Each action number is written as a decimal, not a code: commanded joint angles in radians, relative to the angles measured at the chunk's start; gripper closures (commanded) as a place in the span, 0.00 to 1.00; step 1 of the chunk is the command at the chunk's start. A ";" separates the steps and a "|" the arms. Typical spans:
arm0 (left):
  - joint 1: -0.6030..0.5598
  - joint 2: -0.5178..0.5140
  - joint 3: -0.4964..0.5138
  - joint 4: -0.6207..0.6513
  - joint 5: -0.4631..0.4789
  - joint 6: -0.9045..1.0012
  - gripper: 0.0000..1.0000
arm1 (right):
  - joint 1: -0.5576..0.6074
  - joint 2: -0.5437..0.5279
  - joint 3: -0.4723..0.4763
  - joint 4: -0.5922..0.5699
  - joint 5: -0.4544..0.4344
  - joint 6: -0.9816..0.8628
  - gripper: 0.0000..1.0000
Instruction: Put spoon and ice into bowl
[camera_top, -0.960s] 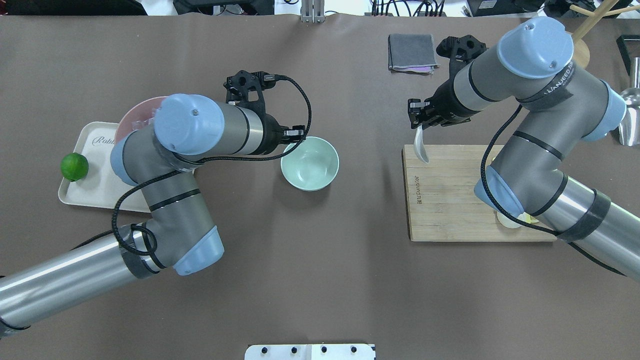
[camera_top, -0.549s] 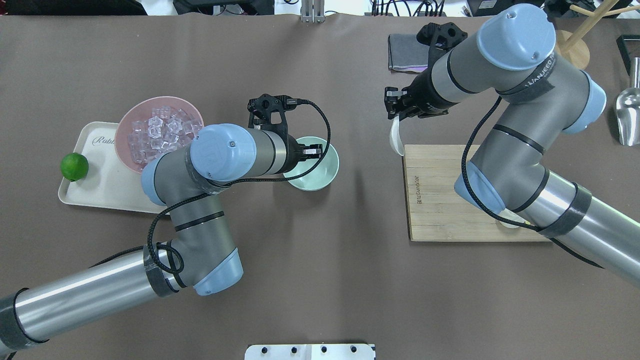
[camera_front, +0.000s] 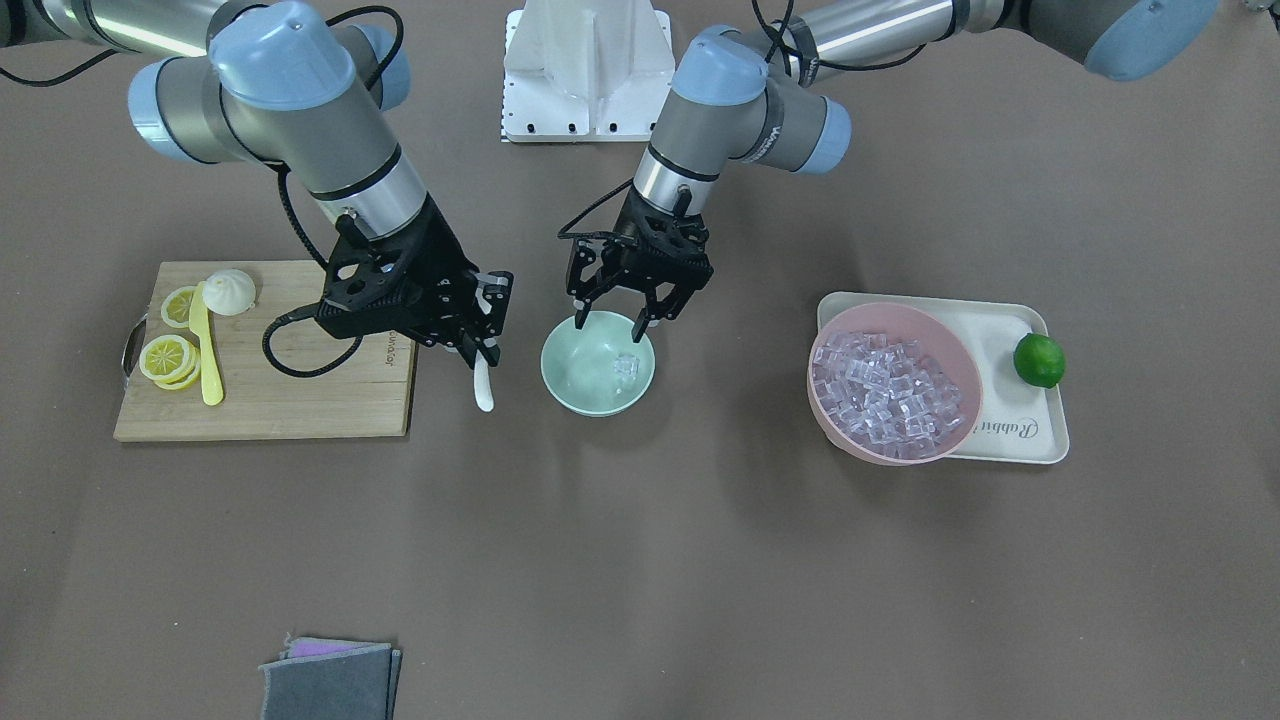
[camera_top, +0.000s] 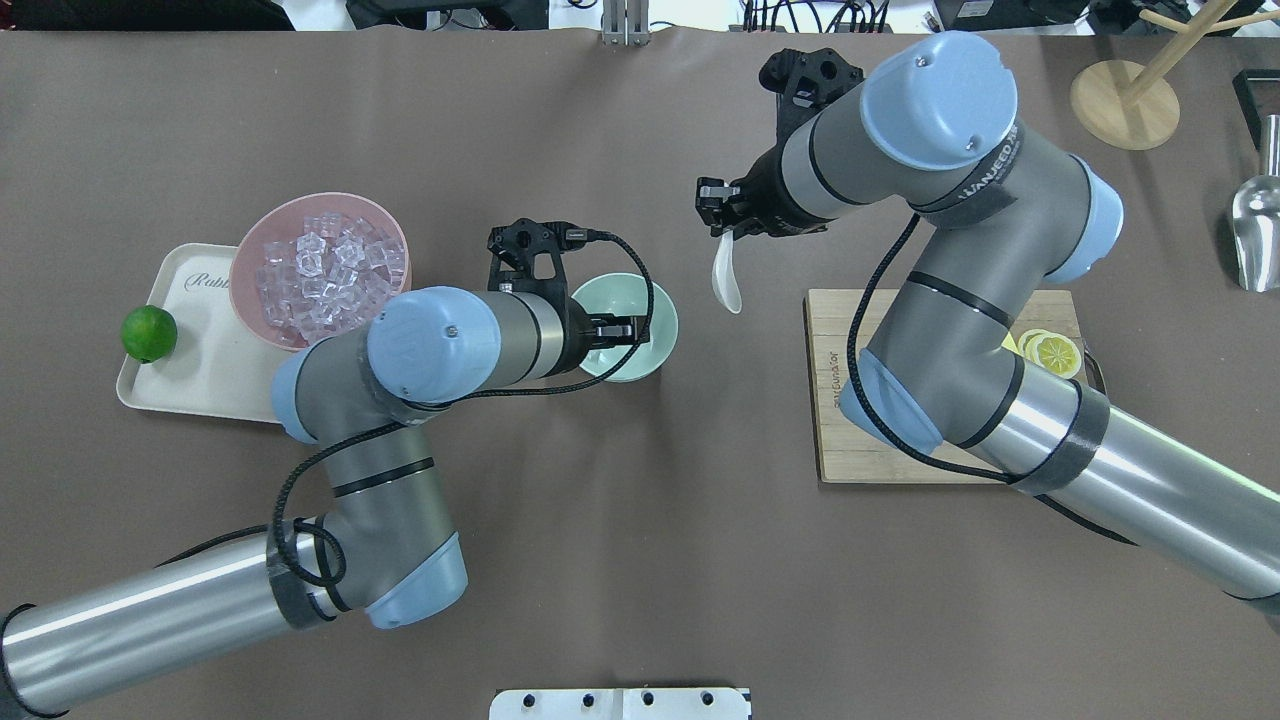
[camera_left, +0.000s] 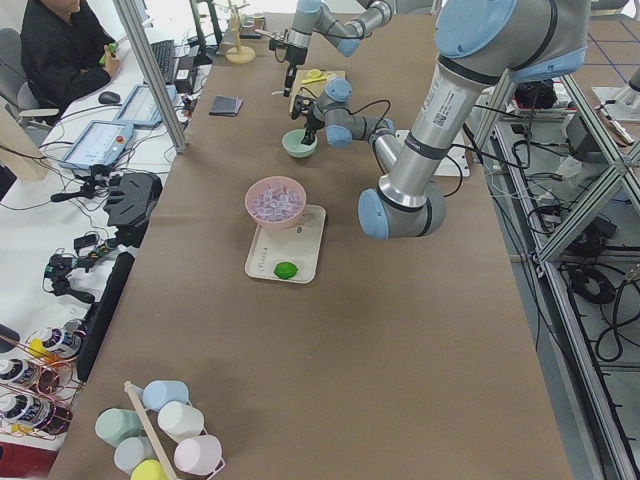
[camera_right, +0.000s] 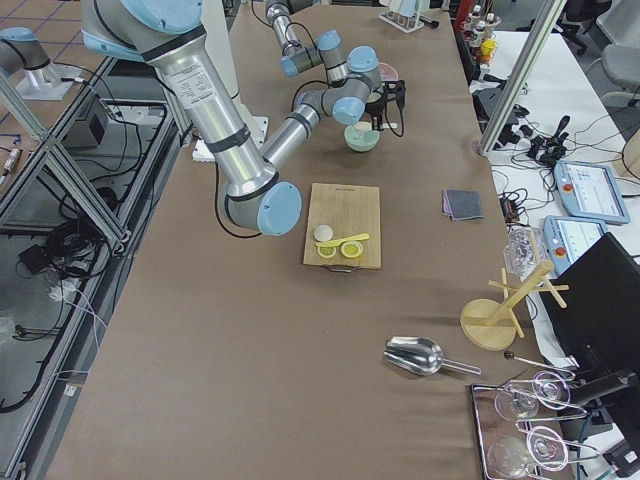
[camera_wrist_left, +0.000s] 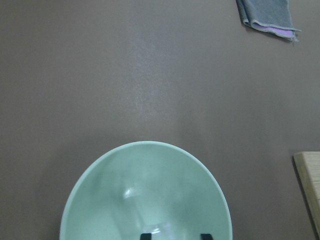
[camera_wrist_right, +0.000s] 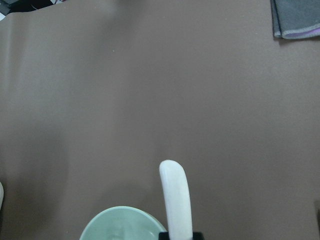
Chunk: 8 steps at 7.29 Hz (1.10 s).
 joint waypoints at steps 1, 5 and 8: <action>-0.055 0.106 -0.120 0.007 -0.034 0.090 0.02 | -0.039 0.087 -0.100 0.007 -0.063 0.027 1.00; -0.404 0.216 -0.191 0.010 -0.479 0.264 0.02 | -0.125 0.202 -0.252 0.036 -0.236 0.079 1.00; -0.464 0.217 -0.181 0.012 -0.529 0.292 0.02 | -0.177 0.217 -0.369 0.142 -0.326 0.091 1.00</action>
